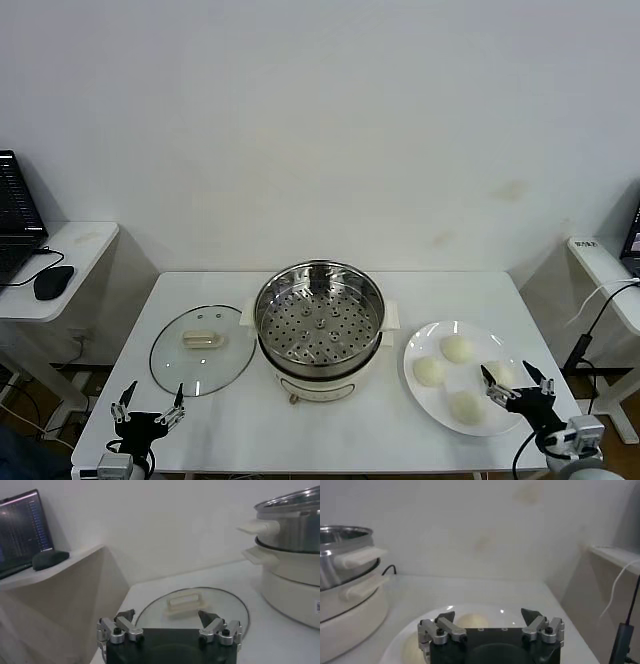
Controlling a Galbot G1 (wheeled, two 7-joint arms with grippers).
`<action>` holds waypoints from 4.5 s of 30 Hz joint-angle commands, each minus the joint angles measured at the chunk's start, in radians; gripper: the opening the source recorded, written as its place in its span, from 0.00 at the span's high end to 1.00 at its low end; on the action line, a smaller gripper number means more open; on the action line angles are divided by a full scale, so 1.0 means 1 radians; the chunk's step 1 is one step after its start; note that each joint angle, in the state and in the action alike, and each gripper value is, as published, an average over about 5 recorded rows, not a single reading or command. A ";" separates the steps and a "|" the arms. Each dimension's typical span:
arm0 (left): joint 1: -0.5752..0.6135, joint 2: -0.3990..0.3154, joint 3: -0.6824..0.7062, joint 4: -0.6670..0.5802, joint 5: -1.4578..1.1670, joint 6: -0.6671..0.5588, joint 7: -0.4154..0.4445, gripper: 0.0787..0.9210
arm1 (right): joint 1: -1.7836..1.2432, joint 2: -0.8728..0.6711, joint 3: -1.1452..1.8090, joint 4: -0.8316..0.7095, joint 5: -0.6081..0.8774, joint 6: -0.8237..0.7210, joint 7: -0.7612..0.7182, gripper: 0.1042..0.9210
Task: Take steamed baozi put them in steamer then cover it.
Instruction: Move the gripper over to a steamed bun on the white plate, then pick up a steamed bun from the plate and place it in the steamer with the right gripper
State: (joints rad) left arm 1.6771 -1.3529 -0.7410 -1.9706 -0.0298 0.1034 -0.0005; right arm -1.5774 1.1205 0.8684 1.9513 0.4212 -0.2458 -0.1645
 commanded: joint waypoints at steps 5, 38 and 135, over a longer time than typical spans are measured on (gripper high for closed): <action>0.003 -0.001 -0.004 -0.001 0.010 0.007 -0.007 0.12 | 0.091 -0.098 0.027 -0.009 -0.042 -0.070 -0.046 0.12; 0.018 -0.020 -0.004 -0.047 0.046 0.008 0.006 0.12 | 0.923 -0.565 -0.678 -0.437 -0.799 -0.039 -1.151 0.12; 0.016 -0.039 -0.025 -0.007 0.045 -0.012 -0.037 0.12 | 2.034 0.160 -1.588 -1.102 -0.416 0.433 -1.192 0.37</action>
State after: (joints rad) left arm 1.6934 -1.3914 -0.7680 -1.9782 0.0207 0.0926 -0.0377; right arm 0.3766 1.1813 -0.6612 0.9406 -0.0109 0.0133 -1.3434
